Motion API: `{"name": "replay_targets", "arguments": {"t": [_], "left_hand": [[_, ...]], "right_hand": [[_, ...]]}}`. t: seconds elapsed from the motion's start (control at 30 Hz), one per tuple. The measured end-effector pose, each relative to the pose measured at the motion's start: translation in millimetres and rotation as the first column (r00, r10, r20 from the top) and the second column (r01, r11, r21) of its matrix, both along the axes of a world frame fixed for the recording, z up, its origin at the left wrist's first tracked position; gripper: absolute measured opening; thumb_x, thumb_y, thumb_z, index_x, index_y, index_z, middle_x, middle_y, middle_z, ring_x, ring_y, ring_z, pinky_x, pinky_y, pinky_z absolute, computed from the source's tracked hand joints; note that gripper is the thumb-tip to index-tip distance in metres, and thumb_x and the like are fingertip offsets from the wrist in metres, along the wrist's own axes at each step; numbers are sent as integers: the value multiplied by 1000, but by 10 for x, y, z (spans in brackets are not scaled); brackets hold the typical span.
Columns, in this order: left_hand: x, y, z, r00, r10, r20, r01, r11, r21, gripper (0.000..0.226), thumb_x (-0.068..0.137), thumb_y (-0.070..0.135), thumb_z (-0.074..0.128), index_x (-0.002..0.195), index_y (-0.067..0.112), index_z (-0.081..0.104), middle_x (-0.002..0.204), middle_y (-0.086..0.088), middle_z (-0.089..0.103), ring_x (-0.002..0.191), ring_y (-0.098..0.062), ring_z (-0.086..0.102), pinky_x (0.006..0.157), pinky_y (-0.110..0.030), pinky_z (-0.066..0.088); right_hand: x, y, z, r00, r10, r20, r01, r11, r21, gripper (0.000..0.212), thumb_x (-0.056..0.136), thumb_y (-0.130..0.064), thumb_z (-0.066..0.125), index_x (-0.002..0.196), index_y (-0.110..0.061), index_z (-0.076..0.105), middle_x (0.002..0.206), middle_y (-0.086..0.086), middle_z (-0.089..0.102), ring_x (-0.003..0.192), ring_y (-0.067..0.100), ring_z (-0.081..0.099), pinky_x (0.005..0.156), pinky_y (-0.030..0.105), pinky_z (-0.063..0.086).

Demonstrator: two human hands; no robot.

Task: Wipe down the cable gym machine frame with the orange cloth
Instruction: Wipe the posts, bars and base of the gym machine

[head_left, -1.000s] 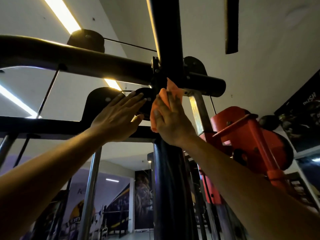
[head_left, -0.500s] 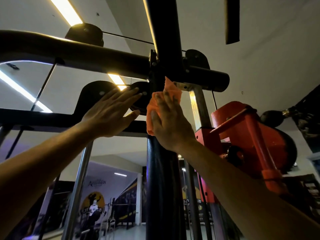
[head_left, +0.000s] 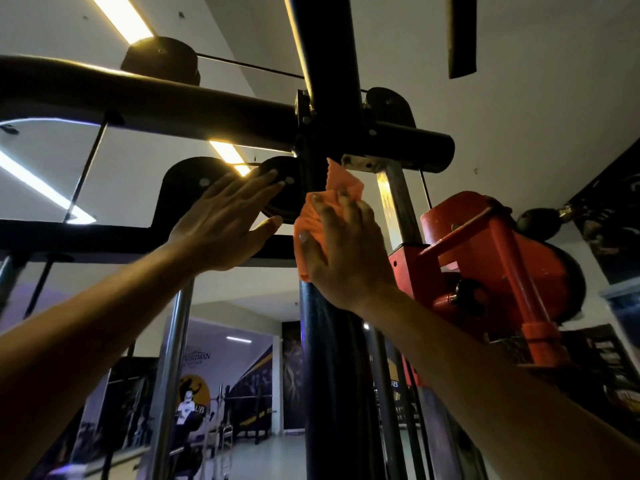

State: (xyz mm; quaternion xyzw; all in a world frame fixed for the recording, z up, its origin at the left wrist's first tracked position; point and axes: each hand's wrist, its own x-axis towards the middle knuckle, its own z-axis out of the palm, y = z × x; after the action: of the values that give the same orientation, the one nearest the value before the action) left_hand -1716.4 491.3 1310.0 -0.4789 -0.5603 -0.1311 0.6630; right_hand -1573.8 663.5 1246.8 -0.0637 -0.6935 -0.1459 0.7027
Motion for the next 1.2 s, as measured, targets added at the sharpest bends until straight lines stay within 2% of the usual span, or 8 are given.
{"name": "replay_targets", "arguments": {"t": [0.1,0.2,0.3,0.5,0.67,0.8,1.0,1.2], "left_hand": [[-15,4,8,1000,12,-2,-12,1000,-12,75,106,65,25,170,27,23,179,1,14,164,-17,6,132,-41,3],[-10,-11,1,1000,17,-7,-17,1000,-26,76,105,65,23,171,27,23,179,2,13,164,-16,2,131,-39,-2],[23,-30,-12,1000,1,-5,-2,999,-37,76,105,65,23,170,27,23,178,2,13,165,-17,4,130,-37,-5],[80,-36,-24,1000,-9,19,9,999,-31,77,102,64,24,170,26,26,178,1,16,165,-21,9,129,-38,-2],[113,-60,-40,999,-20,32,21,999,-32,79,100,63,25,170,26,26,178,0,16,165,-21,10,128,-37,-2],[101,-51,-43,999,-25,25,26,999,-34,78,101,63,25,170,25,27,178,-1,17,165,-22,11,130,-39,0],[59,8,-218,999,-21,24,22,999,-28,69,109,57,19,170,25,22,179,0,14,166,-20,7,135,-48,3],[-2,48,-344,999,-30,16,30,998,-50,62,113,46,16,170,23,21,179,-1,14,166,-20,6,135,-51,4]], "right_hand": [[-36,45,163,998,63,24,-63,998,21,67,102,-65,43,160,-33,37,181,6,1,167,36,5,130,62,24],[-51,4,347,983,177,57,-173,983,-66,69,99,-62,47,159,-30,33,176,8,17,154,36,37,116,59,47],[-39,-59,179,998,65,-8,-65,997,-29,72,102,-62,39,164,-27,30,171,10,30,142,32,46,110,50,50],[-11,-6,-257,999,-49,-7,48,997,-52,87,106,-71,32,173,-28,-5,175,9,22,151,31,36,123,51,34],[-10,-50,150,998,-44,-38,40,994,-106,83,105,-68,29,173,-22,15,174,11,19,156,32,26,127,54,30],[-39,-34,-18,995,86,47,-80,991,-107,80,109,-64,25,174,-24,1,182,-1,0,168,27,5,134,56,19],[32,81,-600,989,86,121,-79,995,-61,70,114,-58,24,174,-31,-2,181,-13,-10,168,16,0,133,58,21],[73,-98,-246,986,118,122,-101,986,-131,77,111,-62,31,174,-29,0,182,-8,-7,168,22,4,134,56,20]]}}
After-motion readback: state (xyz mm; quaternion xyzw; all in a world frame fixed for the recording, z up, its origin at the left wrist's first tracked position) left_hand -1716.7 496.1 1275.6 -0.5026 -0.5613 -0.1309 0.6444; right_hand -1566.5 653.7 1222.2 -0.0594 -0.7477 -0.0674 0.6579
